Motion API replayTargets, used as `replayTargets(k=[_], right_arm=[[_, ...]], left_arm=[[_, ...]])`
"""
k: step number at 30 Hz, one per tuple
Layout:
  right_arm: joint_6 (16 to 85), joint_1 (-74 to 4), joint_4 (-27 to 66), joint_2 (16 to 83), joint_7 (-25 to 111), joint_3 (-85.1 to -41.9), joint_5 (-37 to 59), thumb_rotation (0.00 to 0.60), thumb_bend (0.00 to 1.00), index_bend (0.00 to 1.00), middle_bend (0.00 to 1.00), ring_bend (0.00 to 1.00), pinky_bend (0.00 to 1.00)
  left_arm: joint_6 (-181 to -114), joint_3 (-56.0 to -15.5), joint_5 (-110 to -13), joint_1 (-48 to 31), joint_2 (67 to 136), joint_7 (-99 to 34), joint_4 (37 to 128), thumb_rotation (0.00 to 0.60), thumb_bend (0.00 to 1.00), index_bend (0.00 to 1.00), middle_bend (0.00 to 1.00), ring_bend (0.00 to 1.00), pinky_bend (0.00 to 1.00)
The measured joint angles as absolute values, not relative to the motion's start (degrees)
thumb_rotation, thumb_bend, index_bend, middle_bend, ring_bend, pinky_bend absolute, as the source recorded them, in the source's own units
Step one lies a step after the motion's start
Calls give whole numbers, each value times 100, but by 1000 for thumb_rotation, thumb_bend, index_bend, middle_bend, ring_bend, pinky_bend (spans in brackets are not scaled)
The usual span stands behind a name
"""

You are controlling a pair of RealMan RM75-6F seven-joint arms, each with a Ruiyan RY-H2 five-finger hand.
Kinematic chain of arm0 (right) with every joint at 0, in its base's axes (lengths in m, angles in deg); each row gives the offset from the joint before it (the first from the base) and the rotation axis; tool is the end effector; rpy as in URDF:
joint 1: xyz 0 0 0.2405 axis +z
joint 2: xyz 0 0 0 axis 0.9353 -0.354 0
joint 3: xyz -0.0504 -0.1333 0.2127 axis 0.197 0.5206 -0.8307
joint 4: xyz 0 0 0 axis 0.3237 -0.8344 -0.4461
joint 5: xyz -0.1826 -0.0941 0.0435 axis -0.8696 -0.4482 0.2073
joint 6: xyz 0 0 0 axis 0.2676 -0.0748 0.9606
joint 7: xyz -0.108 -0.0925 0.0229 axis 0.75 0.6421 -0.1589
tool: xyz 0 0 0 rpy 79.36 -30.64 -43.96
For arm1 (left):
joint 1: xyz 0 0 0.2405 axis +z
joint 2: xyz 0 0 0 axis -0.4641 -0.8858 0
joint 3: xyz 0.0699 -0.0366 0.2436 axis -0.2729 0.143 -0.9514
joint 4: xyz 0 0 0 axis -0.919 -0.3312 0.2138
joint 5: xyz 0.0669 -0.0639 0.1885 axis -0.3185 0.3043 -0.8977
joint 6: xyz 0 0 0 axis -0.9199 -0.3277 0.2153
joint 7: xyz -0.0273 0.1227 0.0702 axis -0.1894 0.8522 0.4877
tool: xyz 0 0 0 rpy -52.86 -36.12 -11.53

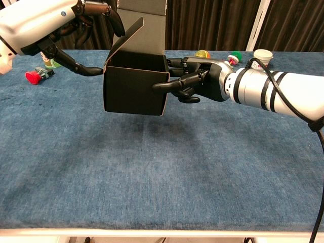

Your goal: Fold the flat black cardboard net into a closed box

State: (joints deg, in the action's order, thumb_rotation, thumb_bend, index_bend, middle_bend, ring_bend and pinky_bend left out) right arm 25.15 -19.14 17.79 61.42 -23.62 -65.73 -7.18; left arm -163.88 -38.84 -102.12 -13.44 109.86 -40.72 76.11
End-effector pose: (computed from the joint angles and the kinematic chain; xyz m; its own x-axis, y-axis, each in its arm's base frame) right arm -0.1008 -0.3579 -0.0691 -0.5497 -0.7040 0.4496 -0.7313 0.1456 -0.6663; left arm -0.1346 0.3278 0.0180 0.2770 -0.1084 0.9547 0.6134 -0.7448 -0.2625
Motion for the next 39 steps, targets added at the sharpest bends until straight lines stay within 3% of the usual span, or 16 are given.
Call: replayTargets(k=[15,39], right_arm=[[2412,-1843,1558,6299,-2086,-6501,-665,600,437,529,496,824,1000],[2257,-1781,1244,6527,-1470,-6438,-530,600,440,528,491,824,1000]], left_arm=[[-16342,-4038,-10234,-1424,11096,-4138,7408,600,123,257,261,736,989],[-15820,-4656,-10476,-1604,11418,-4153,6689,600,123,342,306,738,990]])
